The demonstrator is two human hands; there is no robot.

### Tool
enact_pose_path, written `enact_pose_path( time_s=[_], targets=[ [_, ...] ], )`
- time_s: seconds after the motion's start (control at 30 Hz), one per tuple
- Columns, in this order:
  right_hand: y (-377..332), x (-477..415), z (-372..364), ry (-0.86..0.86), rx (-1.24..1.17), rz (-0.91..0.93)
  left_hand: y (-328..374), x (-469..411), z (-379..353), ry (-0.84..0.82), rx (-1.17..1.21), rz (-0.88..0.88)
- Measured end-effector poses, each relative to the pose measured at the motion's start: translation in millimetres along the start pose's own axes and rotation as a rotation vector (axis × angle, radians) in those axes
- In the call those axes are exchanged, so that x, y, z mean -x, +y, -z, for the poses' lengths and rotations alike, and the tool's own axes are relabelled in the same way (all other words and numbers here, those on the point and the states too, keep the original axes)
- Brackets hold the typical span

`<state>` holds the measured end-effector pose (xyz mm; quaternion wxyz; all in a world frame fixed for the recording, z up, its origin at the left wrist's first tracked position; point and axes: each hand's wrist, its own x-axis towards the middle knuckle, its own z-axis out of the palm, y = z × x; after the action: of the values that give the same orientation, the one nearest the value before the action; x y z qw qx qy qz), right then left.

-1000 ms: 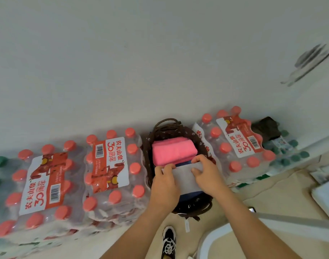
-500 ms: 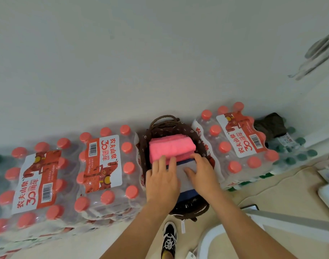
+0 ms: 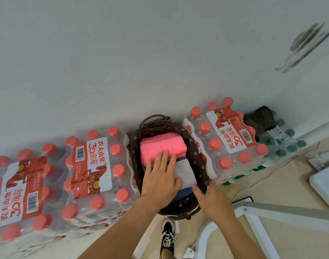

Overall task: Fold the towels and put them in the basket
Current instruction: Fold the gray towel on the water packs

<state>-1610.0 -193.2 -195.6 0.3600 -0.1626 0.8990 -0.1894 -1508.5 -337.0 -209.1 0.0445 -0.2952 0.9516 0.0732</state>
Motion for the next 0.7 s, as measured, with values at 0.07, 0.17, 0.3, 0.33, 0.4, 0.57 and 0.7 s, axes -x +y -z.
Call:
enact_pose_path(
  time_s=[0.07, 0.17, 0.3, 0.33, 0.4, 0.57, 0.7],
  targets=[
    [-7.2, -2.6, -1.6, -0.156, -0.29, -0.066, 2.4, -1.2, -1.3, 0.014, 0.02, -0.026],
    [-5.1, -9.9, -5.8, -0.118, -0.317, -0.004, 2.8, -4.3, -2.5, -0.009, 0.022, -0.056],
    [-7.5, -8.8, -7.6, -0.004, -0.266, 0.003, -2.7, -13.4, -6.8, -0.051, -0.025, -0.091],
    [-8.1, -8.9, -8.4, 0.015, -0.269, 0.001, -5.0, -15.0, -9.0, -0.055, -0.026, -0.094],
    [-8.8, -10.0, -10.0, 0.04, -0.269, 0.007, -10.9, -18.4, -13.6, -0.059, -0.022, -0.087],
    [-8.5, -10.2, -12.1, 0.076, -0.289, -0.003, -18.5, -30.5, -13.9, -0.097, -0.023, -0.097],
    [-7.5, -10.6, -14.0, 0.082, -0.291, -0.004, -9.0, -26.2, -5.2, -0.031, -0.011, -0.119]
  ],
)
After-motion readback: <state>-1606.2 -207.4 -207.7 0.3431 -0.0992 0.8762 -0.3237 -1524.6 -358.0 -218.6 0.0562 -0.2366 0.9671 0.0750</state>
